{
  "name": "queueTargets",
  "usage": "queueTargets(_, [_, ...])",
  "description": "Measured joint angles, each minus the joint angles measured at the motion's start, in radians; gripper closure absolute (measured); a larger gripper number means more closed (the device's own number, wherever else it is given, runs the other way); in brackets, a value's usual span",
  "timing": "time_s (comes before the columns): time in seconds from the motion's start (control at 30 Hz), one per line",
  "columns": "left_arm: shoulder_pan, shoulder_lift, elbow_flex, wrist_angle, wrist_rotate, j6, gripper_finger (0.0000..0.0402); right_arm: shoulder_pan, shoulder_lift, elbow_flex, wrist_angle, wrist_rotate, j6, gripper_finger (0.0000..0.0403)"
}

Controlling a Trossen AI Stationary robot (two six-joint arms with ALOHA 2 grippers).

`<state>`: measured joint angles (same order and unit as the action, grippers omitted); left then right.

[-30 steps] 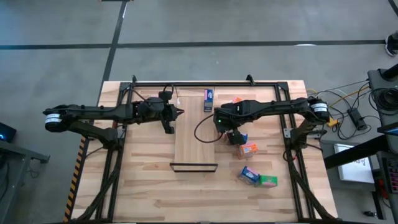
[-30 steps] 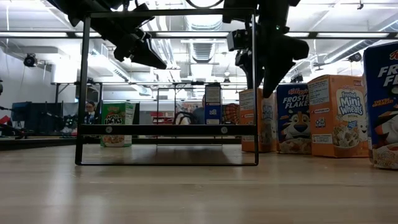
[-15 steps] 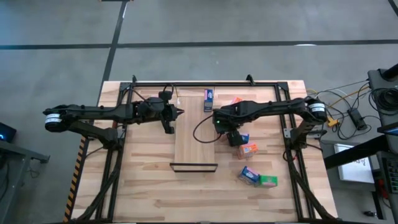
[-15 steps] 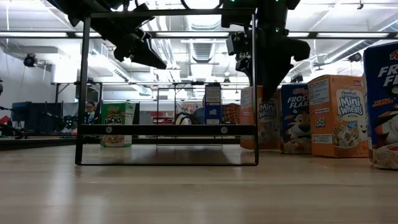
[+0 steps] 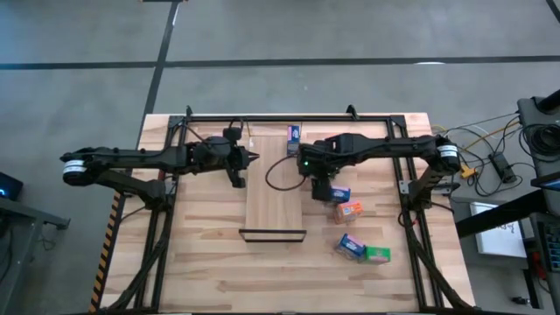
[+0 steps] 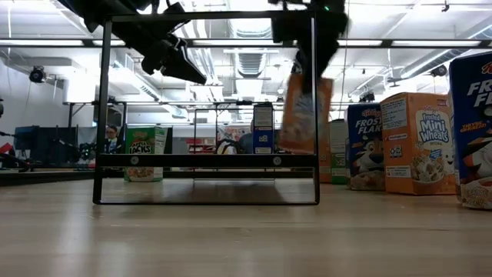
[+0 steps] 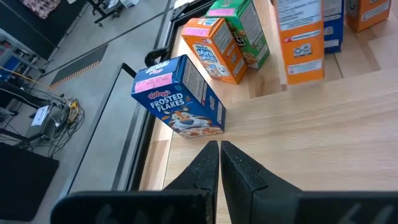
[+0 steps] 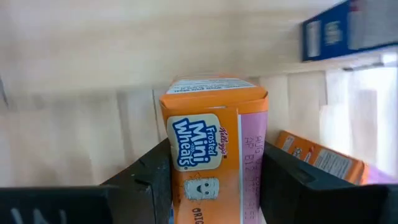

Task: Stack cereal on shelf
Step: Put the middle orange cereal box on the shelf

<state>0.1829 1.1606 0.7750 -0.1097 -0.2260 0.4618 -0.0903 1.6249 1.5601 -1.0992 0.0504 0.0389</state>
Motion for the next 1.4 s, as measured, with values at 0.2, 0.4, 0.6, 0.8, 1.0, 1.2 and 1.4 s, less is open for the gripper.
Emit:
queueTargets(0.2, [0.000, -0.020, 0.000, -0.002, 0.000, -0.008, 0.0401, -0.009, 0.007, 0.046, 0.079, 0.002, 0.467, 0.0234])
queueTargets(0.4, [0.000, -0.063, 0.000, -0.029, -0.001, -0.028, 0.0401, -0.001, 0.007, 0.044, 0.140, 0.002, 0.668, 0.0234])
queueTargets(0.6, [0.000, -0.103, 0.000, -0.053, 0.000, -0.043, 0.0401, 0.021, 0.062, 0.044, 0.198, 0.002, 0.679, 0.0234])
queueTargets(0.8, [0.000, -0.116, 0.000, -0.065, 0.000, -0.052, 0.0401, 0.023, 0.112, 0.075, 0.191, 0.004, 0.674, 0.0234])
queueTargets(1.0, [0.000, -0.117, 0.000, -0.065, 0.000, -0.052, 0.0401, 0.023, 0.113, 0.085, 0.191, 0.056, 0.648, 0.0234])
queueTargets(1.2, [0.000, -0.117, 0.000, -0.064, 0.000, -0.053, 0.0401, 0.023, 0.113, 0.075, 0.192, 0.081, 0.640, 0.0234])
queueTargets(1.4, [0.000, -0.117, 0.000, -0.064, 0.000, -0.053, 0.0401, 0.023, 0.113, 0.074, 0.200, 0.078, 0.624, 0.0216])
